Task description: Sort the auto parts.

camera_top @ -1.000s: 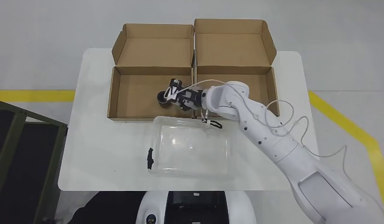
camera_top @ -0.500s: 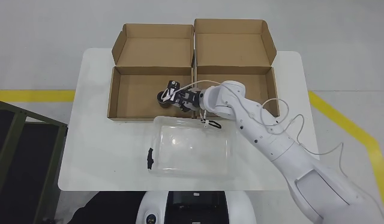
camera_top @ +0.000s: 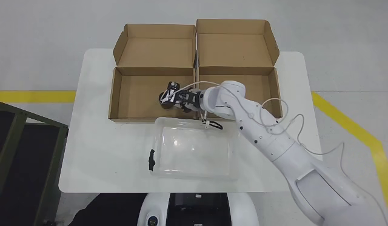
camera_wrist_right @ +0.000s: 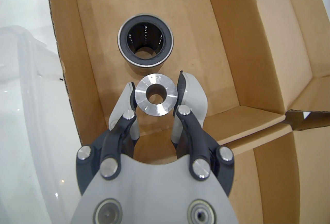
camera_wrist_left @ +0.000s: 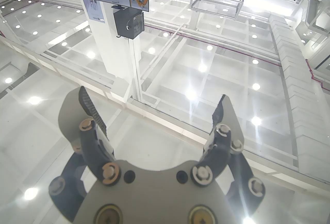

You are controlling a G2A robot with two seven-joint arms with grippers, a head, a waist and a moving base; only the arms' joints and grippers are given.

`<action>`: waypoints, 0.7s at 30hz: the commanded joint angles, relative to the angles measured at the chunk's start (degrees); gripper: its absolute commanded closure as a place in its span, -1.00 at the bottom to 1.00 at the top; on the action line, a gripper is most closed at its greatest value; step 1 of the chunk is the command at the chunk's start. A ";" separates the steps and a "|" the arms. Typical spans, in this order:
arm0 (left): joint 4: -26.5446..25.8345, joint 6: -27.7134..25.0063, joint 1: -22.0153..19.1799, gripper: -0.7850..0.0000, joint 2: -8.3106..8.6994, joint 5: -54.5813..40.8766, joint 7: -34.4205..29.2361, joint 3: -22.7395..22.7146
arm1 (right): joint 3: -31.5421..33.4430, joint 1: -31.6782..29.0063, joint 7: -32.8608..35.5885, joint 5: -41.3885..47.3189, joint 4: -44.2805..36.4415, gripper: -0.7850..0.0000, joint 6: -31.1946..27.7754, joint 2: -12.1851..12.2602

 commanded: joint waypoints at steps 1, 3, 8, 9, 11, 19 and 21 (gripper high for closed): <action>0.00 0.00 0.00 -1.00 0.00 0.00 0.00 0.00 | 0.10 -0.01 0.14 -0.21 -0.07 0.40 0.12 -0.08; 0.00 0.00 0.00 -1.00 0.00 0.00 0.00 0.00 | 0.18 -0.07 0.35 -0.50 -0.17 0.36 0.23 -0.15; 0.00 0.00 0.00 -1.00 0.00 0.00 0.00 0.00 | 0.51 -0.33 0.75 -0.85 -0.42 0.27 0.01 -0.26; 0.00 0.00 0.00 -1.00 0.00 0.00 0.00 0.00 | 0.57 -0.42 0.85 -1.02 -0.48 0.27 0.03 -0.27; 0.00 0.00 0.00 -1.00 0.00 0.00 0.00 0.00 | 0.72 -0.62 0.93 -1.19 -0.64 0.26 0.02 -0.29; 0.00 0.00 0.00 -1.00 0.00 0.00 0.00 0.00 | 2.75 -1.86 1.31 -1.37 -3.93 0.23 -0.95 0.25; 0.00 0.00 0.00 -1.00 0.00 0.00 0.00 0.00 | 3.76 -2.48 1.64 -1.52 -5.66 0.23 -1.22 0.63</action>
